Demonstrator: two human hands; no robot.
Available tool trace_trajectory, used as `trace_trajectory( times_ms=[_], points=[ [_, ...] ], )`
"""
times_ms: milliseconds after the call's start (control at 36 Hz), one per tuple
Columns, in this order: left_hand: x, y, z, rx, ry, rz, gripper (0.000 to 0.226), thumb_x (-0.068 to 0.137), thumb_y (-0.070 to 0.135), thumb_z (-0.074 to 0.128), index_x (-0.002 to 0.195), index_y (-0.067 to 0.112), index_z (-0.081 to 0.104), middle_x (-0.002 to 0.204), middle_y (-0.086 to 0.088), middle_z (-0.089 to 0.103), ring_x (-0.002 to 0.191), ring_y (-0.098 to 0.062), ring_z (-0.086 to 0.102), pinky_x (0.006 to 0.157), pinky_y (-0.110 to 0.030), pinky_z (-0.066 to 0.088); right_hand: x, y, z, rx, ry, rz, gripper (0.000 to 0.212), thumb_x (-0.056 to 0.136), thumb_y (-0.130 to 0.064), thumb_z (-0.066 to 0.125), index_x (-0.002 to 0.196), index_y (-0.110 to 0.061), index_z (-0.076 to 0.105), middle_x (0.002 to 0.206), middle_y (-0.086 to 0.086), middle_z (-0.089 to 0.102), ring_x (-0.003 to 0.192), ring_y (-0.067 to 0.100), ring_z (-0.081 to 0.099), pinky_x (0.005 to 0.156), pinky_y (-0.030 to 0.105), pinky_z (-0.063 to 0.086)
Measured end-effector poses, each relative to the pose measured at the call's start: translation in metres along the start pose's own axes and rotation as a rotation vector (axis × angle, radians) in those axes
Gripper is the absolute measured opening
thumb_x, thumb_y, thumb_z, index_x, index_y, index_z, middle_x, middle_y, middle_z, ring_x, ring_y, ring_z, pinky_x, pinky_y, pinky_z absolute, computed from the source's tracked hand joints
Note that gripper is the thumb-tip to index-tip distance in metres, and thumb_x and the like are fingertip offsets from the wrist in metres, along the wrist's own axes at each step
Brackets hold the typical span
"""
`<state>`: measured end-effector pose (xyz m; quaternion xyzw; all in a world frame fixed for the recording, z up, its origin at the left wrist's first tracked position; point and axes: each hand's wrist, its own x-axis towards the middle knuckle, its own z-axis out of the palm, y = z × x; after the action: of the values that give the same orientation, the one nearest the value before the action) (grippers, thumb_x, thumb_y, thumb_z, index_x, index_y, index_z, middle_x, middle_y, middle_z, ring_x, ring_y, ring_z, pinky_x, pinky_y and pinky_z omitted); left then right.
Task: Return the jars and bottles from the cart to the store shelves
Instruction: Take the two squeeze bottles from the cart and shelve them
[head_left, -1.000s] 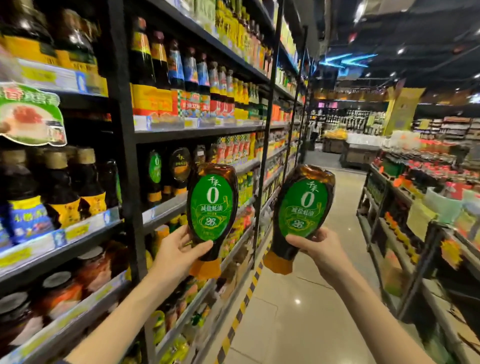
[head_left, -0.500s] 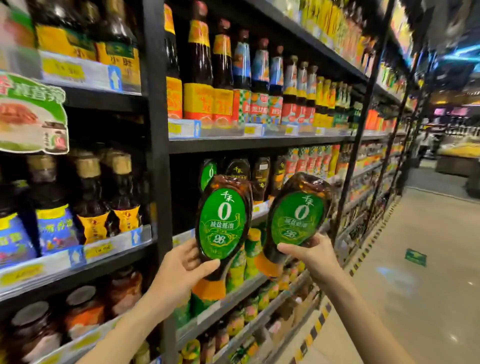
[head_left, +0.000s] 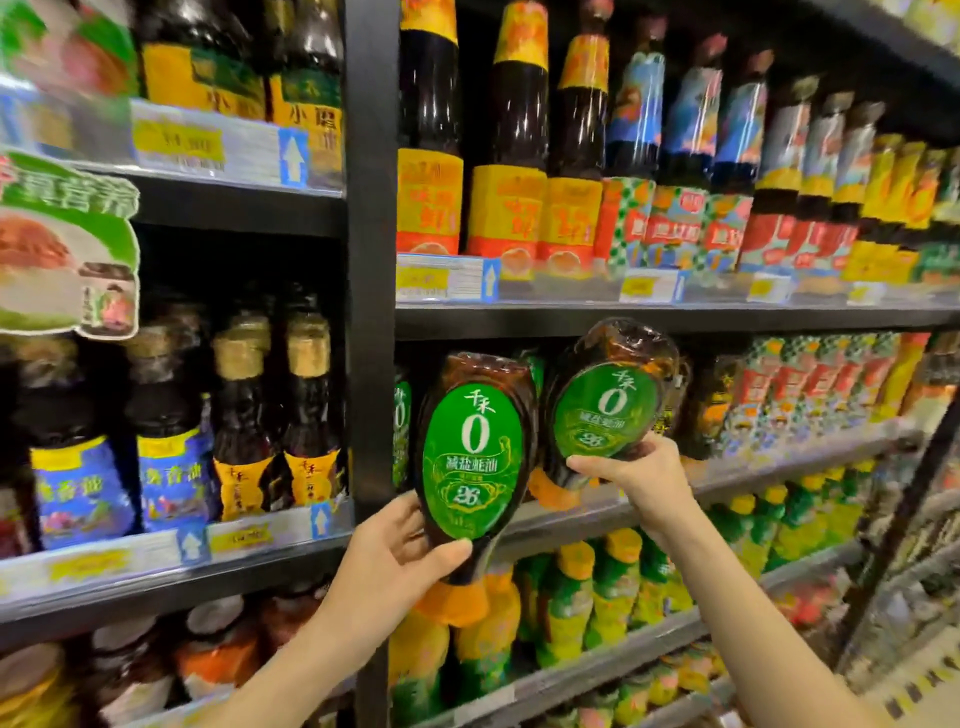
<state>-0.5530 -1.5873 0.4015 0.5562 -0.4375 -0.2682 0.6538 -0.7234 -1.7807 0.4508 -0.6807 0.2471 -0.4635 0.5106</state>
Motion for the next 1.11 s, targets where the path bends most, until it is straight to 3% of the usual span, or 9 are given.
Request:
trace_trajectory(
  times_ms=[139,333,472,556,694,806,917,972,1111],
  points=[
    [0.003,-0.005,0.009,0.013,0.105,-0.021,0.051,0.067,0.010,0.078,0.113,0.021,0.059,0.108,0.005,0.071,0.105,-0.009,0.065,0.084,-0.016,0.052,0.031,0.025,0.003,0.007,-0.071,-0.028,0.035,0.055,0.005,0.084,0.083,-0.012,0.073,0.080,0.000,0.076,0.084,0.018,0.072,0.076,0.033,0.056],
    [0.007,-0.007,0.028,0.035,0.241,-0.002,0.044,0.074,-0.006,0.071,0.103,0.024,0.060,0.091,0.024,0.072,0.089,0.006,0.066,0.070,-0.007,0.049,0.066,0.050,0.002,-0.050,-0.255,-0.040,0.037,0.045,-0.011,0.089,0.079,-0.014,0.074,0.082,0.003,0.076,0.086,0.020,0.072,0.083,0.042,0.056],
    [0.014,-0.012,0.041,0.043,0.331,-0.002,0.043,0.073,-0.003,0.072,0.103,0.026,0.059,0.092,0.019,0.073,0.094,0.004,0.066,0.073,-0.008,0.050,0.082,0.066,0.000,-0.119,-0.380,-0.039,0.043,0.046,-0.018,0.091,0.085,-0.017,0.075,0.088,-0.002,0.076,0.093,0.017,0.070,0.089,0.046,0.054],
    [0.015,-0.018,0.048,0.023,0.375,-0.002,0.045,0.068,0.008,0.075,0.107,0.024,0.060,0.099,0.012,0.073,0.097,-0.003,0.067,0.077,-0.013,0.053,0.090,0.075,0.000,-0.147,-0.420,-0.036,0.042,0.045,-0.023,0.091,0.084,-0.021,0.075,0.090,-0.004,0.076,0.096,0.016,0.069,0.092,0.046,0.053],
    [0.010,-0.023,0.056,0.029,0.393,-0.014,0.070,0.053,0.041,0.087,0.114,0.021,0.060,0.110,0.007,0.071,0.104,-0.009,0.066,0.084,-0.018,0.053,0.096,0.088,0.002,-0.144,-0.477,-0.007,0.032,0.053,-0.014,0.090,0.078,-0.023,0.073,0.080,-0.013,0.075,0.088,0.006,0.068,0.088,0.035,0.053],
    [0.010,-0.026,0.063,0.056,0.436,-0.027,0.050,0.066,0.019,0.082,0.111,0.021,0.060,0.108,0.009,0.072,0.102,-0.009,0.066,0.083,-0.016,0.052,0.101,0.091,0.004,-0.112,-0.497,0.029,0.033,0.058,-0.012,0.088,0.082,-0.023,0.069,0.077,-0.013,0.074,0.086,0.003,0.068,0.083,0.027,0.052],
    [0.009,-0.028,0.070,0.049,0.476,-0.026,0.051,0.064,0.019,0.077,0.112,0.022,0.060,0.106,0.011,0.072,0.100,-0.006,0.067,0.080,-0.013,0.052,0.107,0.093,0.003,-0.115,-0.526,0.015,0.034,0.064,-0.011,0.084,0.094,-0.018,0.068,0.090,-0.006,0.073,0.090,0.006,0.068,0.079,0.022,0.053],
    [0.009,-0.028,0.074,0.038,0.485,-0.017,0.050,0.066,0.022,0.083,0.110,0.022,0.060,0.105,0.013,0.072,0.099,-0.003,0.066,0.077,-0.010,0.051,0.110,0.098,0.004,-0.087,-0.513,0.031,0.040,0.066,-0.008,0.083,0.102,-0.013,0.066,0.095,-0.001,0.073,0.093,0.012,0.068,0.082,0.026,0.055],
    [0.008,-0.032,0.077,0.037,0.483,-0.039,0.053,0.065,0.015,0.079,0.113,0.024,0.059,0.109,0.012,0.071,0.104,-0.006,0.065,0.082,-0.014,0.051,0.115,0.107,0.006,-0.099,-0.518,0.045,0.045,0.068,-0.014,0.082,0.104,-0.025,0.058,0.107,0.000,0.069,0.104,0.018,0.063,0.093,0.037,0.050]
  ],
)
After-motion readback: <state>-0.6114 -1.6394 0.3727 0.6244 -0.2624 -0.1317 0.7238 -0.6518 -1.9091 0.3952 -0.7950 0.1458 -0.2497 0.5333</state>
